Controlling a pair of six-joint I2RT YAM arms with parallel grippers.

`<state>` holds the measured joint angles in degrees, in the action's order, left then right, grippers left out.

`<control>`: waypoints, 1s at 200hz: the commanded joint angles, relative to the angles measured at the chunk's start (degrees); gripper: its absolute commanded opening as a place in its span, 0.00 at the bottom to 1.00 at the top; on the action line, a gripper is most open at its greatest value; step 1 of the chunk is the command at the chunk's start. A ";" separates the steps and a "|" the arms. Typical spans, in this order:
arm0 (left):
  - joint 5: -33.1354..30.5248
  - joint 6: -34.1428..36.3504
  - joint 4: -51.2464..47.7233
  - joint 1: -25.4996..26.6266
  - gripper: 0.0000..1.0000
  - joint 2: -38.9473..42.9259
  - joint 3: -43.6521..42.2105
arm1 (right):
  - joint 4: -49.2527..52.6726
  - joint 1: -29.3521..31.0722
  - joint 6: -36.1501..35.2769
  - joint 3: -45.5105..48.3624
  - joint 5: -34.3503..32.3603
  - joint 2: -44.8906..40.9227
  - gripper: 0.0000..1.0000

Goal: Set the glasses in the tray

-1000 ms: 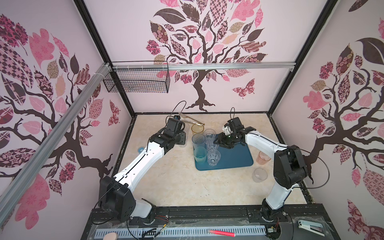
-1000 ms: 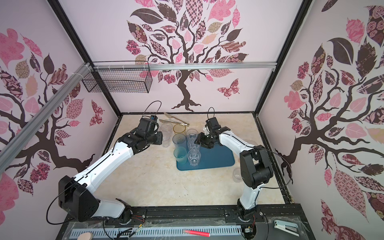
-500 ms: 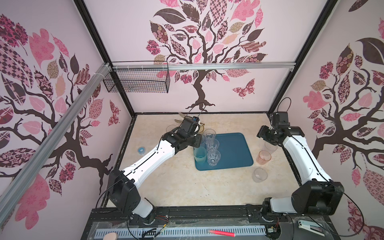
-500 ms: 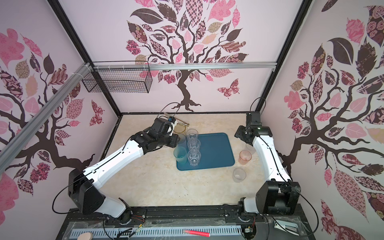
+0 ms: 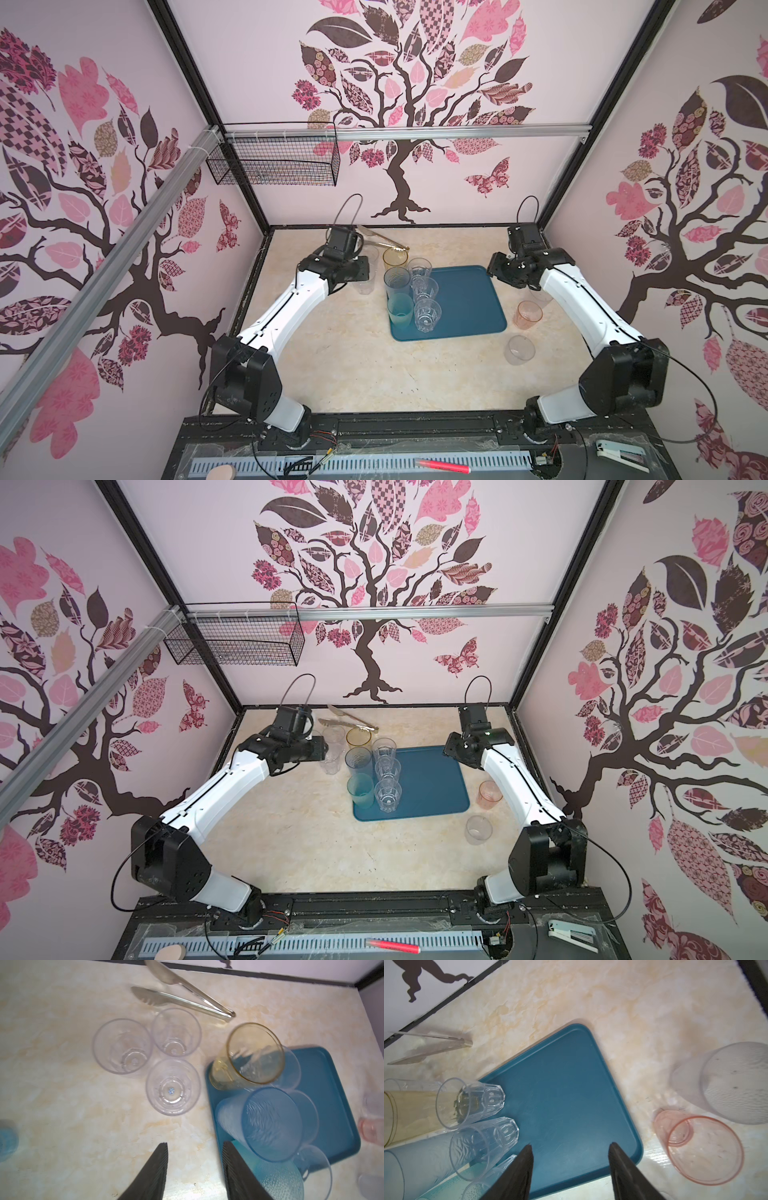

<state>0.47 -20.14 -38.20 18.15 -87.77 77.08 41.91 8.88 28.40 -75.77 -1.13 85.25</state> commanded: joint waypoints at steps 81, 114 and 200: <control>-5.69 0.87 -10.17 -9.19 0.36 -20.00 17.40 | -5.34 5.00 -1.83 -0.78 8.52 3.10 0.62; -9.92 2.13 -10.97 -9.35 0.36 -22.41 18.82 | -6.25 5.02 -2.48 0.04 10.00 3.03 0.62; -10.87 2.54 -10.57 -9.53 0.37 -27.93 22.84 | -7.42 5.02 -3.53 1.42 12.31 2.99 0.62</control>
<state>-9.06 -18.63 -48.60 8.91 -113.69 96.53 34.52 13.85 25.78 -75.20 10.22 88.16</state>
